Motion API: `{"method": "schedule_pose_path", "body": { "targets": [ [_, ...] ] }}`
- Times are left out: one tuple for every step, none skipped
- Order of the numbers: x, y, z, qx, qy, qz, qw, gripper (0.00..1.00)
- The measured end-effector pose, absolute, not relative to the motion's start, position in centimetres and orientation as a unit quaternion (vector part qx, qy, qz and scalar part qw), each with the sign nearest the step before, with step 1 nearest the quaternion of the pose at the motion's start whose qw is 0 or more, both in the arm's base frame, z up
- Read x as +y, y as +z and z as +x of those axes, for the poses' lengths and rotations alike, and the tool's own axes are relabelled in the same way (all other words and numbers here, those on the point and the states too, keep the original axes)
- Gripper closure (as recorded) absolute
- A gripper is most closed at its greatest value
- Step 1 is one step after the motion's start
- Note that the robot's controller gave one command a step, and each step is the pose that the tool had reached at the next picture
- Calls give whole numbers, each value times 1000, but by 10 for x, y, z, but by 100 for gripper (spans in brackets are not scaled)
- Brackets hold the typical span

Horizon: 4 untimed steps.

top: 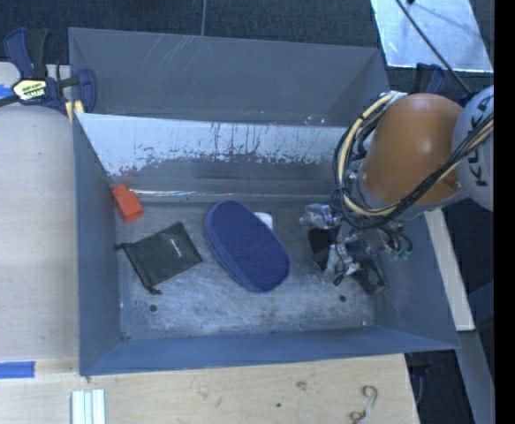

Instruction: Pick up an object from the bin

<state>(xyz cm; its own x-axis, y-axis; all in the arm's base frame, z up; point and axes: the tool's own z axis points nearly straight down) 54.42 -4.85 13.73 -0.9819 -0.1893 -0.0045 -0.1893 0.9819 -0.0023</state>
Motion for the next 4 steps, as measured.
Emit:
{"method": "schedule_pose_path", "body": {
  "targets": [
    [-40,177,533,993,0,-122,5,100],
    [-29,174,514,998,0,-69,1,100],
    [-30,174,514,998,0,-69,1,0],
    [-24,84,505,998,0,65,17,0]
  ]
}}
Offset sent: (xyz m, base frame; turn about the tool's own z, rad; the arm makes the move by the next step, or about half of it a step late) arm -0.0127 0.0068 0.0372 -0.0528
